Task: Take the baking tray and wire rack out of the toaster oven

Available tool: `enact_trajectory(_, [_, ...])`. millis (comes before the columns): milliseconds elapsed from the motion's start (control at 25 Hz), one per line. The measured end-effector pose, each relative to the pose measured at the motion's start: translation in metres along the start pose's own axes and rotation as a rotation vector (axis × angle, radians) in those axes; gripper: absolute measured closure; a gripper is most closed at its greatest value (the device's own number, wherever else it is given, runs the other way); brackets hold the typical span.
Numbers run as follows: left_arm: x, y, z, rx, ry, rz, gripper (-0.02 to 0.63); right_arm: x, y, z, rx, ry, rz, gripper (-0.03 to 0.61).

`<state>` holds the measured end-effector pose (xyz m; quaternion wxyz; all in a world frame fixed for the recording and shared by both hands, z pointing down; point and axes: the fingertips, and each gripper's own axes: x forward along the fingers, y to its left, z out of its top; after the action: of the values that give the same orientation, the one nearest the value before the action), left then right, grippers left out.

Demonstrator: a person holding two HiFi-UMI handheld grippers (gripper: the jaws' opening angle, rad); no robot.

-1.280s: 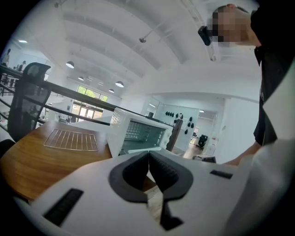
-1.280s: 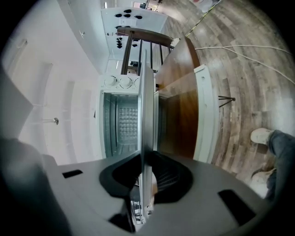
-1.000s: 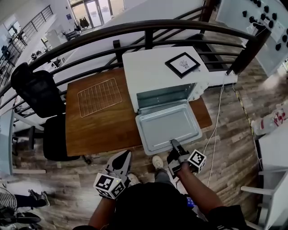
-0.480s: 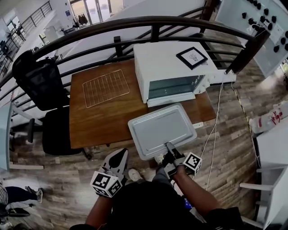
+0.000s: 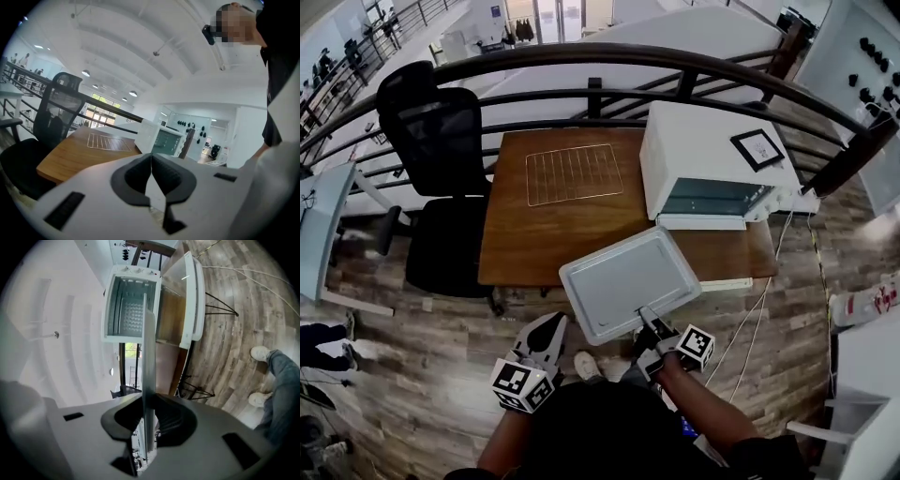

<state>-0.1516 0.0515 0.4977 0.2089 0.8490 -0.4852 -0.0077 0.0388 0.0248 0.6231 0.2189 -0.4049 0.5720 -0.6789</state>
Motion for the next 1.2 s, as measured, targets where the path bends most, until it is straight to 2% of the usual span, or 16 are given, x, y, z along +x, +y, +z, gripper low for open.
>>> enact_trajectory(280, [-0.055, 0.041, 0.004, -0.035, -0.054, 0.151, 0.601, 0.047, 0.012, -0.045, -0.046, 0.143, -0.008, 0.511])
enact_trajectory(560, [-0.095, 0.072, 0.002, -0.077, -0.091, 0.295, 0.601, 0.092, 0.025, -0.066, -0.098, 0.258, -0.014, 0.509])
enact_trajectory(880, [-0.093, 0.109, 0.017, -0.099, -0.125, 0.394, 0.601, 0.154, 0.038, -0.068, -0.140, 0.345, -0.034, 0.508])
enact_trajectory(1200, [-0.066, 0.147, 0.050, -0.101, -0.159, 0.444, 0.601, 0.215, 0.060, -0.048, -0.174, 0.410, -0.066, 0.506])
